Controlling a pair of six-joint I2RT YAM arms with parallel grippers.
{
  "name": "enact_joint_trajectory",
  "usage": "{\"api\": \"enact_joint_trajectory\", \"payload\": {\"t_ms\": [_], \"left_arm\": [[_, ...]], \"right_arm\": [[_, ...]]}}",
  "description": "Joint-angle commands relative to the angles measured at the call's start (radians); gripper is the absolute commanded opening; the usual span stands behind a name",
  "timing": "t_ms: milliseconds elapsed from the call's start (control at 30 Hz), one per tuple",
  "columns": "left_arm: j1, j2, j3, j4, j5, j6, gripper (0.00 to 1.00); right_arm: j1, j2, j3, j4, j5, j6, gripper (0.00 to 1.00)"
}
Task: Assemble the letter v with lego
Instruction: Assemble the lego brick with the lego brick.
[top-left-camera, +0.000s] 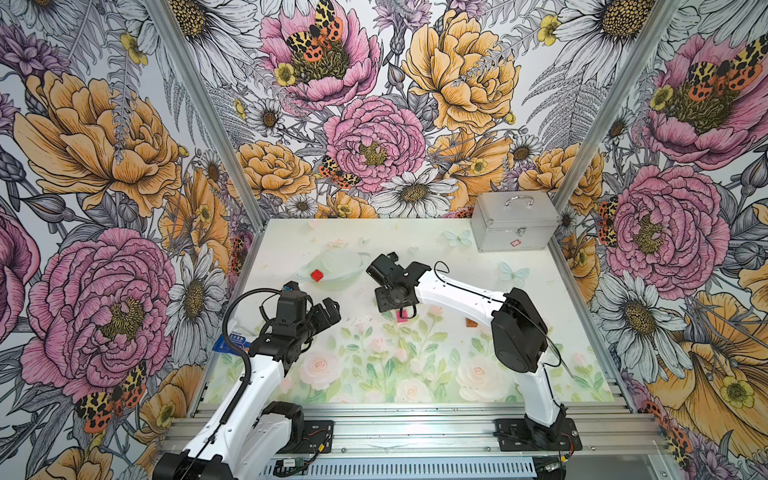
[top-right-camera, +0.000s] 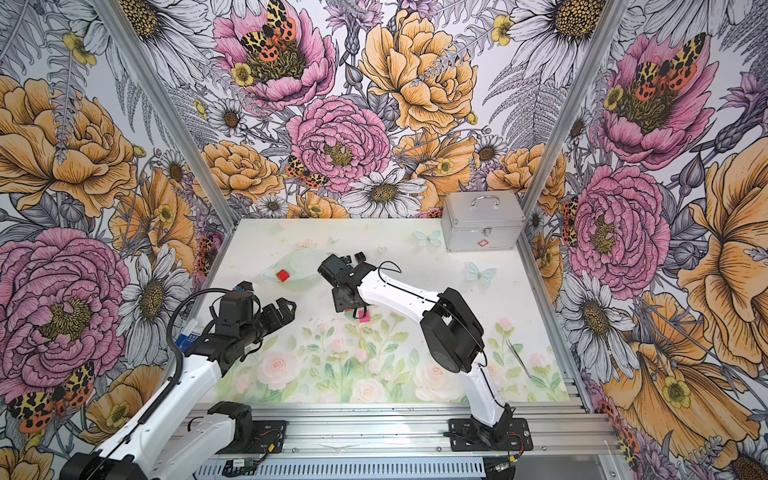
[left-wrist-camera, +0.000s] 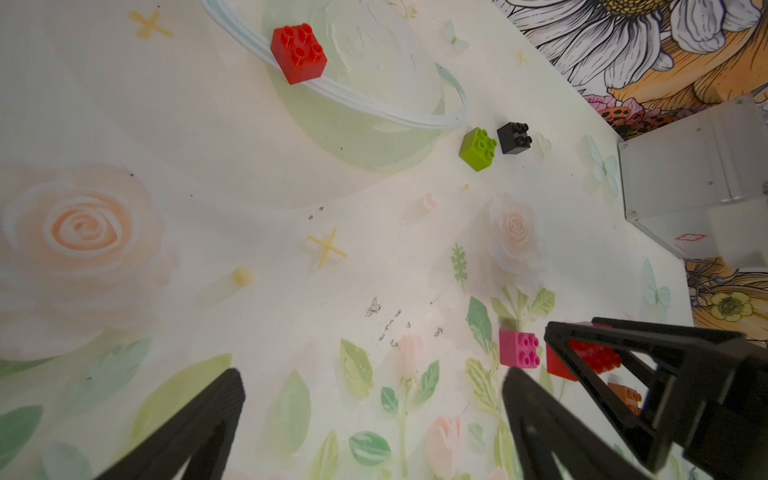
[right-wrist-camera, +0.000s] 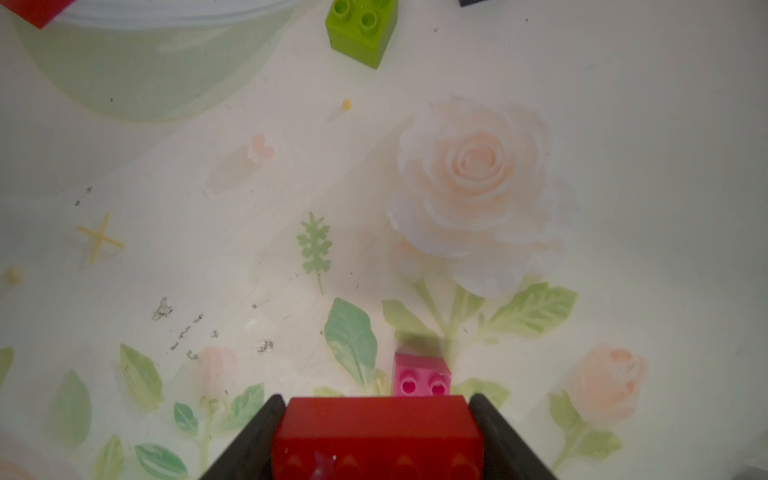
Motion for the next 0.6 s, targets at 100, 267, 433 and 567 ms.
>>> {"api": "enact_joint_trajectory", "payload": {"t_ms": [100, 267, 433, 567], "left_arm": [[0.014, -0.005, -0.013, -0.018, -0.012, 0.000, 0.99], [0.014, -0.002, -0.013, -0.018, -0.014, -0.001, 0.99], [0.015, 0.003, -0.015, -0.018, -0.019, -0.002, 0.99], [0.016, 0.013, -0.015, -0.018, -0.021, -0.002, 0.99]], "right_arm": [[-0.012, 0.010, -0.050, 0.006, 0.030, 0.040, 0.44], [-0.017, 0.010, -0.098, 0.046, 0.005, 0.039, 0.43], [-0.027, 0.012, -0.125, 0.077, -0.013, 0.028, 0.41], [-0.027, 0.018, -0.130, 0.089, -0.015, 0.024, 0.41]]}}
